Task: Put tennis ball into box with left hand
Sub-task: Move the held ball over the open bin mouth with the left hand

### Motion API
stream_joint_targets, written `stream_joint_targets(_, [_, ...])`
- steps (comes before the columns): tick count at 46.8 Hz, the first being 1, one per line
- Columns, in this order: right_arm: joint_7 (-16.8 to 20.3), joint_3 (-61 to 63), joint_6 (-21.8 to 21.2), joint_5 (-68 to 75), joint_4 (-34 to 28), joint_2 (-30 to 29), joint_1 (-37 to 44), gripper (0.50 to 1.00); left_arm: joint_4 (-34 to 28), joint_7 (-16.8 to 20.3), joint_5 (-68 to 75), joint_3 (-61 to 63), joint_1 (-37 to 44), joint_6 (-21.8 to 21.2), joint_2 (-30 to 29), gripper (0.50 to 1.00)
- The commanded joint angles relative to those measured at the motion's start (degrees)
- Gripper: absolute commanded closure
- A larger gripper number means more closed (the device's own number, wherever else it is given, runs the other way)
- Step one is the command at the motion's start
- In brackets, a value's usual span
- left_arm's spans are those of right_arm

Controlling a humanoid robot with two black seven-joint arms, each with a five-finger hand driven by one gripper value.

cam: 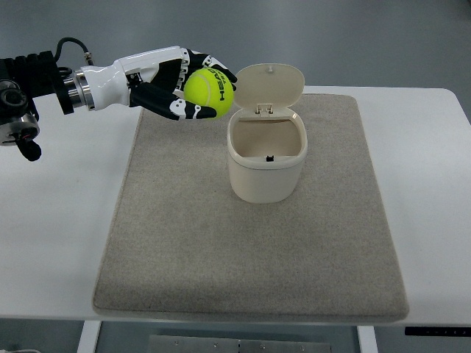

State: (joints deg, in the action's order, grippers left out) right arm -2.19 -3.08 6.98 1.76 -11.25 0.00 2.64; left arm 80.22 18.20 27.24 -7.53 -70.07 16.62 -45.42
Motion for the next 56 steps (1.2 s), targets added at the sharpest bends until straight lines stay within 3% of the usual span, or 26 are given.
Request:
stream_joint_targets(1, [0.0, 0.0, -0.04, 0.0, 0.0, 0.0, 0.0, 0.599, 0.02, 0.0, 0.0, -0.03, -0.07, 0.08, 0.24, 1.0])
stream_joint_targets(56, [0.0, 0.0, -0.04, 0.0, 0.0, 0.0, 0.0, 0.599, -5.51, -0.27, 0.27, 0.59, 3.09, -1.59, 10.0, 1.0])
